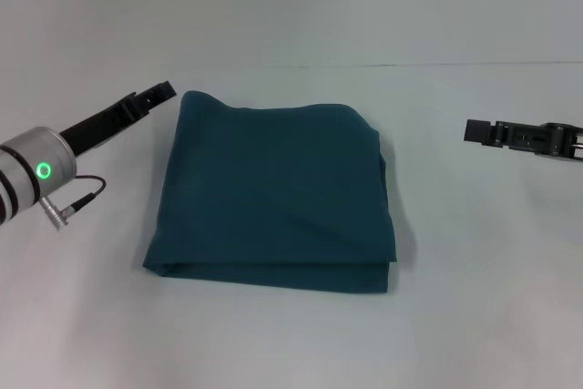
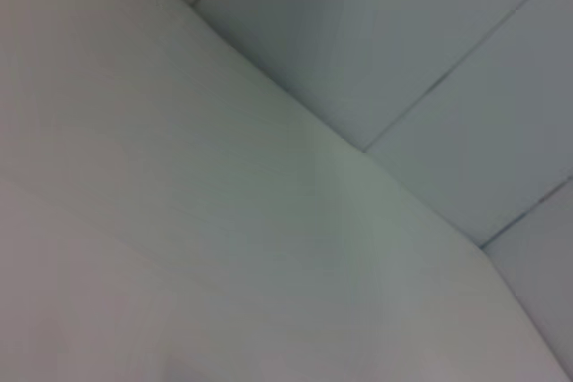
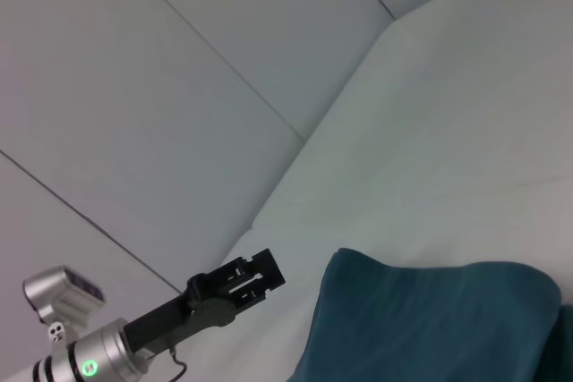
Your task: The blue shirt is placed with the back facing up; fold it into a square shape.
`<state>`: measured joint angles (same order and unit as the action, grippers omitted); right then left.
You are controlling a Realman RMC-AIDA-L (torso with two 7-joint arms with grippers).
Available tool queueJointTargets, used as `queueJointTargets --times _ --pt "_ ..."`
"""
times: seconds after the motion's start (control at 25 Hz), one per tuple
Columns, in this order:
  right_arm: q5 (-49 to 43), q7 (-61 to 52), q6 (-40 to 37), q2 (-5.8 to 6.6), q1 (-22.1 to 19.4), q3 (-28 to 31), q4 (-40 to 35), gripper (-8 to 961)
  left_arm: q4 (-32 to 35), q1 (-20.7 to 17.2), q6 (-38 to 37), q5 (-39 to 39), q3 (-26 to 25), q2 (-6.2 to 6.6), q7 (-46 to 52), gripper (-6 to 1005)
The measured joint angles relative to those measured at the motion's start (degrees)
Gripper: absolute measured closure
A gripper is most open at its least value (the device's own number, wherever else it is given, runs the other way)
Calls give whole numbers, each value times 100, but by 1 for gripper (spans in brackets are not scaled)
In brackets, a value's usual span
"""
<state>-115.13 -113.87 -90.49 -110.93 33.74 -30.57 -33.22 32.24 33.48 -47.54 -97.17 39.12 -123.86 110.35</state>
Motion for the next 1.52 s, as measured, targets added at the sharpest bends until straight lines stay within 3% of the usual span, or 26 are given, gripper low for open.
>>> queueJointTargets --times 0.28,0.4,0.6,0.8,1.04,1.12,1.52 --pt "-71 -252 79 69 23 -401 -8 29 270 -415 -1111 5 -39 2 -664 330" --pt "-79 -203 146 23 59 -414 -9 29 309 -628 -1893 5 -306 -8 -1256 214" --pt "-81 -171 363 -40 96 -451 16 29 338 -871 -2766 -11 -641 16 -2103 107" --pt "-76 -20 444 -92 50 -457 6 143 372 -1061 -3509 -51 -738 39 -3123 106" --pt "-36 745 449 -223 -40 -325 44 374 385 -1140 -3989 -57 -753 24 -3570 112" --pt "-19 1066 327 -263 -81 -307 50 620 423 -1142 -4173 -64 -733 25 -3588 112" --pt "-100 2405 -750 -390 -224 -362 56 526 865 -1121 -5047 -925 -723 90 -3000 111"
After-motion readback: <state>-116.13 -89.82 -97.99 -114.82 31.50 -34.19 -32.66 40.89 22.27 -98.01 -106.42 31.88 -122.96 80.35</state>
